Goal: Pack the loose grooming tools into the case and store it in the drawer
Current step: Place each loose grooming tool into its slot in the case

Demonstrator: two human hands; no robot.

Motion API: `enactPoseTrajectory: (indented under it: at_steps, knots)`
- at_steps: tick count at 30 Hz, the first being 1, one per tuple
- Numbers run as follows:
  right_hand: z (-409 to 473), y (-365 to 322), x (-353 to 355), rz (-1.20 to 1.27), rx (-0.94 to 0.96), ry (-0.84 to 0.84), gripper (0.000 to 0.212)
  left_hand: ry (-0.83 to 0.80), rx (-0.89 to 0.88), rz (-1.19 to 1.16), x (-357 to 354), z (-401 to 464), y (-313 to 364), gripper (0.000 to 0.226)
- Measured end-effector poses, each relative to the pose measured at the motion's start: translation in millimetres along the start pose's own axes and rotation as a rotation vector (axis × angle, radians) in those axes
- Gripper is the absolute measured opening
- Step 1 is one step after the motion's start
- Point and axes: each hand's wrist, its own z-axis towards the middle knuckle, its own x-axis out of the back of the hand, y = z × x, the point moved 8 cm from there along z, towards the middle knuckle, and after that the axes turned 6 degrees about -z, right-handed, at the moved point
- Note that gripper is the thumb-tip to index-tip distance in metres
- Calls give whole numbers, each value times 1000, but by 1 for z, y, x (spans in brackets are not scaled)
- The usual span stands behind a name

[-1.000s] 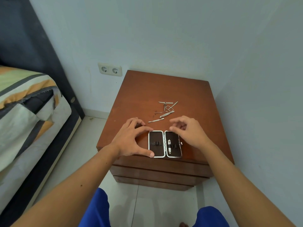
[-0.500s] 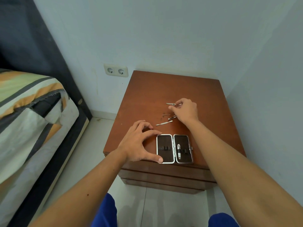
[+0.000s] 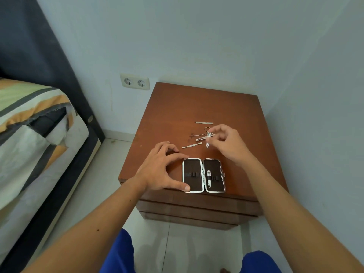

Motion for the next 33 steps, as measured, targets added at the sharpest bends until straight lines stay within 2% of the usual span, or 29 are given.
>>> enactPoseTrajectory:
  at_steps: [4,16,23,28,33]
  knots:
    - [-38,13,7,41,60,-112,24,-17,16,4,-1,0,-1,102]
    - [-55,49,-3,-116,92,-110,24,-10,12,42,-1,1,-3,102]
    - [-72,38,-1,-262,216,-90,24,4,1,42,0,0,-1,102]
    - [-84,34,-4,-373,270,-146,42,1,2,45,0,0,0,104]
    - [-88,36,1,-374,230,-146,47,1,-4,59,-1,0,0,102]
